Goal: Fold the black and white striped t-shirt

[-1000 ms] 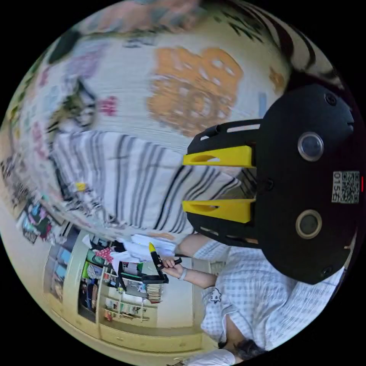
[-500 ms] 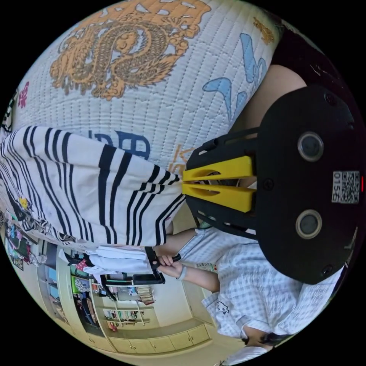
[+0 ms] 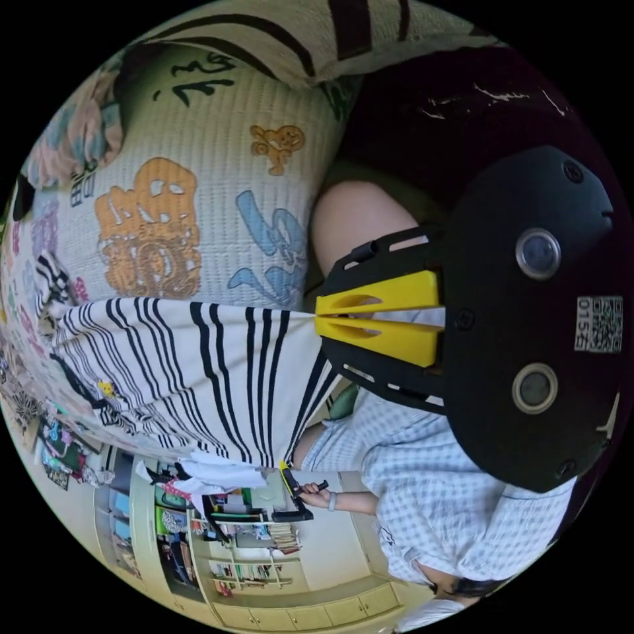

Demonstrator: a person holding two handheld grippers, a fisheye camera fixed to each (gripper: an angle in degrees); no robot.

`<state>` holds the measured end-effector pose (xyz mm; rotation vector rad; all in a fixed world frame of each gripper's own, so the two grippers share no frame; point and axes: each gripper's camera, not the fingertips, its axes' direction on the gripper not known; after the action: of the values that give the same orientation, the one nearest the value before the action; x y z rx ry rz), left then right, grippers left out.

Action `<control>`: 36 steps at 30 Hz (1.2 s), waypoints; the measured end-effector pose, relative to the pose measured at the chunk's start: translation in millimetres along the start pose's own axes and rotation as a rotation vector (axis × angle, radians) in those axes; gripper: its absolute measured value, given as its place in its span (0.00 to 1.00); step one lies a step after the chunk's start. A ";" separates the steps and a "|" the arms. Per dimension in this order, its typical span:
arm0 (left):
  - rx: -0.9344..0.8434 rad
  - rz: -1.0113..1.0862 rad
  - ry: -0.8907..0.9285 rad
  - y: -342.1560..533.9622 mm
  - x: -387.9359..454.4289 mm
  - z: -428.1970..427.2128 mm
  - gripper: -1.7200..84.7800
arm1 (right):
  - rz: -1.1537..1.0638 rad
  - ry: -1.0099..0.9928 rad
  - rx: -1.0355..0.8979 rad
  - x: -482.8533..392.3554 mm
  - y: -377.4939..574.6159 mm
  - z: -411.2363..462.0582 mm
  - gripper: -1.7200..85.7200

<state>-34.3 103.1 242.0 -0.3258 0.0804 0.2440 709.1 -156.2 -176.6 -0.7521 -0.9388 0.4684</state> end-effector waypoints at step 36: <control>0.556 -0.366 -0.220 -333.7 -83.9 -44.4 0.02 | -0.083 -0.283 0.036 -58.9 -106.3 -130.0 0.01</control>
<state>-33.8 -236.6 312.3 0.2419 -0.1286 -0.1105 793.6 -312.9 -177.3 -0.6208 -1.2172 0.5264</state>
